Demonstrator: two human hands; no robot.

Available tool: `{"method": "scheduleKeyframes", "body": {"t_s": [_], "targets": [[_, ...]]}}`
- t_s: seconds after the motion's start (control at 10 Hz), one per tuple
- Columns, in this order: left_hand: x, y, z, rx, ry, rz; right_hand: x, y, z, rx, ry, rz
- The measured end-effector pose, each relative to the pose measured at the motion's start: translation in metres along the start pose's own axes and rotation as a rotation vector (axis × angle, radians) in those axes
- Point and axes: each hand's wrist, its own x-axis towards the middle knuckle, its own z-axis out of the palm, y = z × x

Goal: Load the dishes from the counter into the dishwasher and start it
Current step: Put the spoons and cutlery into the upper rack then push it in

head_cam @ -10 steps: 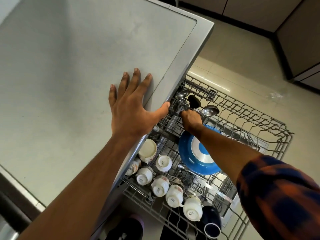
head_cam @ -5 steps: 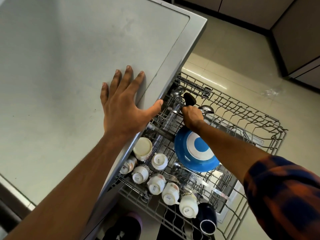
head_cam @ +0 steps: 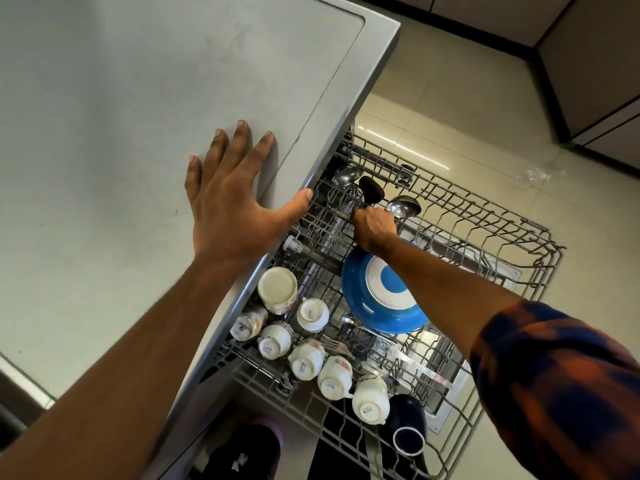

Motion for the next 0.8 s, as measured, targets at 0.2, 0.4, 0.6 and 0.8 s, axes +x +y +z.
{"method": "scheduleKeyframes", "body": {"t_s": [0.2,0.4,0.6,0.8], "targets": [[-0.001,0.000,0.000,-0.002,0.003,0.004,0.005,0.005,0.013,0.117,0.010,0.068],[0.000,-0.001,0.002,0.002,0.007,0.010,0.009,0.001,0.014,0.192,0.000,0.116],[0.000,-0.004,0.003,0.009,0.011,0.018,0.005,0.003,0.012,0.305,-0.020,0.103],[0.000,-0.007,0.004,0.009,0.001,0.024,-0.017,0.008,-0.010,0.516,0.006,0.119]]}}
